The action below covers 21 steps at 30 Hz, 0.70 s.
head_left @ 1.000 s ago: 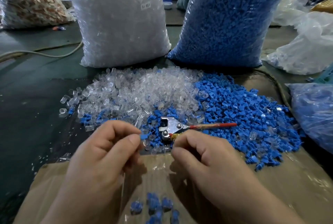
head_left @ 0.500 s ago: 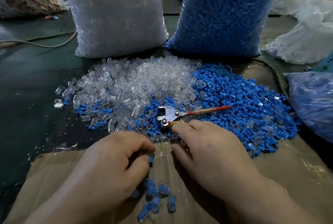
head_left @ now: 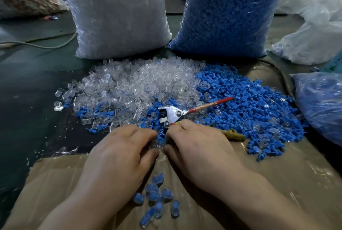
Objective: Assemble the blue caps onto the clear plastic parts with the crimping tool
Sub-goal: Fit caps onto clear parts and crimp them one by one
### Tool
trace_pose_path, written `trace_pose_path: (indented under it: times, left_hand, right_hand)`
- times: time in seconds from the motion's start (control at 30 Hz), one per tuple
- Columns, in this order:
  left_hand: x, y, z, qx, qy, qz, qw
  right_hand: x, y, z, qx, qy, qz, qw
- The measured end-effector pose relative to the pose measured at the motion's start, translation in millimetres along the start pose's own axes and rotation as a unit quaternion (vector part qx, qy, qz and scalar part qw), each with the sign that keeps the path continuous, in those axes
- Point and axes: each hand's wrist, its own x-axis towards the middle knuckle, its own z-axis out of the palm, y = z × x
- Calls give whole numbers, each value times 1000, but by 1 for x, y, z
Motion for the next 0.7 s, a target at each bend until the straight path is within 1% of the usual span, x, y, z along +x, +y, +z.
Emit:
trace_pose_path:
  times: [0.13, 0.23, 0.33, 0.4, 0.47, 0.5, 0.57, 0.6, 0.63, 0.67, 0.7]
  left_hand:
    - [0, 1, 3, -12, 25, 18, 999]
    - [0, 0, 5, -33, 42, 25, 998]
    - [-2, -3, 5, -99, 58, -18, 993]
    - [-4, -5, 5, -159, 78, -62, 982]
    - [-6, -5, 7, -246, 89, -99, 960]
    - [-7, -5, 7, -288, 88, -114, 947]
    - [-7, -4, 8, -348, 87, -129, 924]
    - [-7, -3, 8, -371, 85, -133, 915]
    - [-8, -3, 8, -387, 79, -135, 909]
    - [-8, -2, 8, -395, 71, -134, 906]
    - [-8, -1, 7, -395, 61, -131, 907]
  right_hand:
    - [-3, 0, 0, 24, 15, -1, 1000]
    - [-2, 2, -2, 61, 33, 16, 997]
    - [-3, 3, -5, 162, 60, 65, 983]
    - [-4, 6, -7, 249, 76, 112, 959]
    - [-6, 7, -10, 366, 64, 150, 916]
    - [-7, 6, -12, 443, 38, 163, 881]
    - [-7, 4, -16, 604, -16, 194, 773]
    - [-8, 2, -18, 641, -25, 200, 740]
    - [-8, 2, -17, 637, -21, 200, 744]
    - [-8, 3, -13, 578, -8, 190, 794]
    - [-7, 5, -9, 482, 12, 169, 860]
